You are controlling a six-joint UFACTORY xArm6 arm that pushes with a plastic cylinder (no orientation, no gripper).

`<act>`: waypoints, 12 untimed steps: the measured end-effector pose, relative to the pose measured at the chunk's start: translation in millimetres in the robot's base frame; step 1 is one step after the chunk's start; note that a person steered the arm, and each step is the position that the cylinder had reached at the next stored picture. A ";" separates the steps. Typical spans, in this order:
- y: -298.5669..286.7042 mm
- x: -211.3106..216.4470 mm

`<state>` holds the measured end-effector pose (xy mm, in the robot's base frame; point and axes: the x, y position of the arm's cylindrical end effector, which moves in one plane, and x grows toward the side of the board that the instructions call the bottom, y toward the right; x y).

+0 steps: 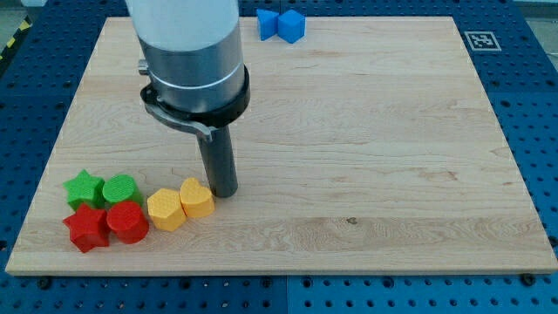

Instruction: Place the blue cube at the top of the green circle

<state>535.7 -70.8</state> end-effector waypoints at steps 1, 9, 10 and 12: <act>-8.1 18.1; 230.2 -258.4; 215.0 -287.9; 176.9 -314.8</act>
<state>220.9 106.1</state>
